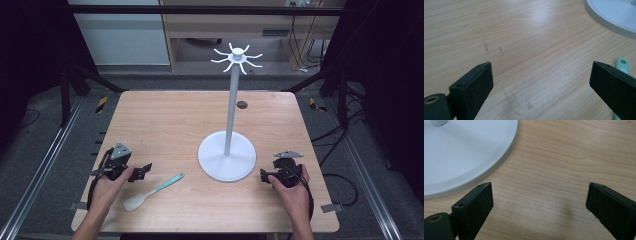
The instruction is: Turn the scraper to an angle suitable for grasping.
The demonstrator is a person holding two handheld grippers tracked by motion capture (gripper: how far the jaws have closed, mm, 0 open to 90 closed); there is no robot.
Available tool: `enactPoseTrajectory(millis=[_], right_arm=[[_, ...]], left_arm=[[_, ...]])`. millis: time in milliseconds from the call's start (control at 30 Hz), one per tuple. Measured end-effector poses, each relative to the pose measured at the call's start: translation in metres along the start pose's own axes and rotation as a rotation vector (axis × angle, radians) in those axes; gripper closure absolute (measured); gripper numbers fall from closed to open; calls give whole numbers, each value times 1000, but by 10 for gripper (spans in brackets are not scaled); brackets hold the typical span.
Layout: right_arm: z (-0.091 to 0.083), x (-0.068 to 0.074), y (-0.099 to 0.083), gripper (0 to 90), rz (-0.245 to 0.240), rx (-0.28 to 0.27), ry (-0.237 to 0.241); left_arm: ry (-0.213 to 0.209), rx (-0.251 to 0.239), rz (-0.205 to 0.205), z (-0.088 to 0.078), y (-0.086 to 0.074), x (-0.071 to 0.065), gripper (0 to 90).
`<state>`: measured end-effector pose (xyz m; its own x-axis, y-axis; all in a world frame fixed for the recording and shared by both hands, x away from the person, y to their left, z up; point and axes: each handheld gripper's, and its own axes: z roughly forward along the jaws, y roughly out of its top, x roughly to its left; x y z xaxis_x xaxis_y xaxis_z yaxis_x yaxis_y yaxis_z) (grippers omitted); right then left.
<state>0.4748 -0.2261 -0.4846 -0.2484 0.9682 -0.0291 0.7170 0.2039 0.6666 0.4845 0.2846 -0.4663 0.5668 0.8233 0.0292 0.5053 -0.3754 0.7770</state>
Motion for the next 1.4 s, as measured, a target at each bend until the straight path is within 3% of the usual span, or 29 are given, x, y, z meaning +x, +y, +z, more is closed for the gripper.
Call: enactPoseTrajectory(millis=[67, 233, 367, 467, 600, 700, 833, 1100, 1400], right_arm=[[0, -1, 0, 78, 0, -3, -1], [-1, -2, -1, 78, 4, -7, -4], [-3, -1, -1, 78, 8, -14, -1], [-3, -1, -1, 78, 4, -18, 4], [-3, 0, 0, 79, -4, -24, 11], [-4, 2, 0, 79, -5, -28, 17], [-7, 4, -1, 79, -7, -37, 20], [-7, 1, -2, 80, 10, -38, 12], [-7, 0, -2, 80, 12, -32, 11]], left_arm=[[-35, 9, 15, -3, 1, -6, 46], [-47, 32, 107, -5, 11, -22, 46], [-69, 55, 120, -6, 25, -31, 48], [-72, 131, 168, -5, 36, -39, 53], [-86, 206, 187, -4, 47, -46, 56], [-138, 289, 220, 1, 52, -51, 53], [-151, 359, 276, 7, 57, -58, 50], [-150, 405, 325, 13, 65, -63, 71], [-154, 437, 345, 18, 63, -65, 112]])
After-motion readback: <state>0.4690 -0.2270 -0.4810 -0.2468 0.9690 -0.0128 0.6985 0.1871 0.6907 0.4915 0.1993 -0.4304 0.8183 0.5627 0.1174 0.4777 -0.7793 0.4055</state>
